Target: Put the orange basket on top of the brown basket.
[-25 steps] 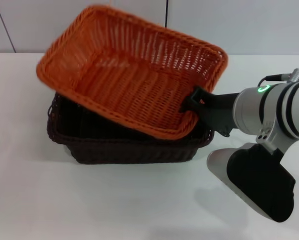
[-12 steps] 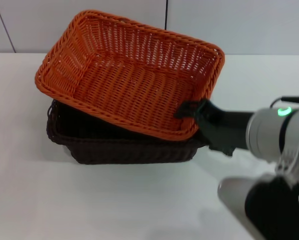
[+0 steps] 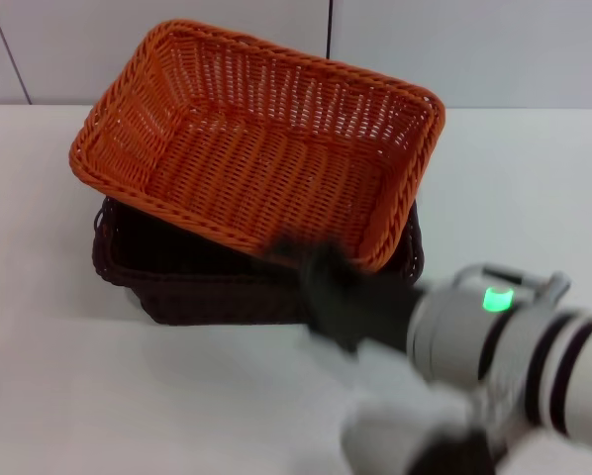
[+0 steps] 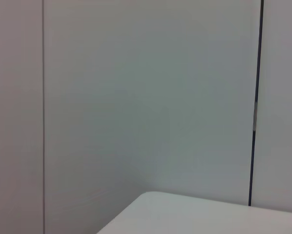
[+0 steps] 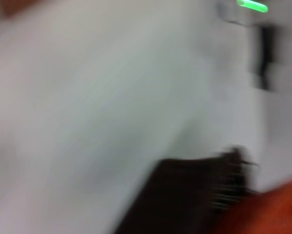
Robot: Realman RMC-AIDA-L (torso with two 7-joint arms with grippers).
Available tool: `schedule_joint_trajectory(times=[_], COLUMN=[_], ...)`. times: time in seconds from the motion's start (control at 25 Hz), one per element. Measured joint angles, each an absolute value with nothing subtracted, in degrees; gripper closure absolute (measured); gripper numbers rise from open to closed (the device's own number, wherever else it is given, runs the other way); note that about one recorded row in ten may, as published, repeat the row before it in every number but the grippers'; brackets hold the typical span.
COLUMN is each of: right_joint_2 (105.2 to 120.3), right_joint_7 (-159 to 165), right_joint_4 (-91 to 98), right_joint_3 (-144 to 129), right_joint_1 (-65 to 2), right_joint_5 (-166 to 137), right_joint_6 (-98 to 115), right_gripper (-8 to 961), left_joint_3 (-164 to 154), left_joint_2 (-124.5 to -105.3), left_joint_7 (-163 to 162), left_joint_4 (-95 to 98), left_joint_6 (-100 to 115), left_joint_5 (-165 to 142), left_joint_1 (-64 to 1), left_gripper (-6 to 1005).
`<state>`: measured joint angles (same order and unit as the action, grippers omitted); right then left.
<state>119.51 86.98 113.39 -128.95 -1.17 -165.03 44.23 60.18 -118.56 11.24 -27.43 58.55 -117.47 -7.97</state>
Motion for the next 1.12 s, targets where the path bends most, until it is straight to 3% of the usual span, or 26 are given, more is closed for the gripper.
schedule_joint_trajectory(times=[0.32,0.48,0.76,1.12], right_joint_2=[119.35,119.13,119.15,119.16], right_joint_7=[135.67,148.33,165.90,169.62], right_joint_4=[99.41,81.69,50.28,37.66], right_joint_3=[-111.36,-105.51,-105.55,-109.26], right_joint_1=[1.61,4.12,-1.01,-6.80], right_joint_5=[-155.93,-140.98,-129.53,-124.79], right_joint_6=[1.47,-23.76,-56.70,-67.21], right_gripper=[300,301,301,301], left_joint_3=[60.19,60.56,60.65,60.73], left_joint_2=[-118.45,-118.39,-118.36,-118.31], left_joint_7=[11.25,11.25,11.25,10.80], left_joint_4=[-27.67,-27.24,-26.71,-23.03], left_joint_6=[60.04,60.18,61.88,62.54], left_joint_5=[-117.33,-117.30,-117.38,-117.25], left_joint_1=[-7.87,-8.59,-9.15,-11.44], left_gripper=[287,287,287,287])
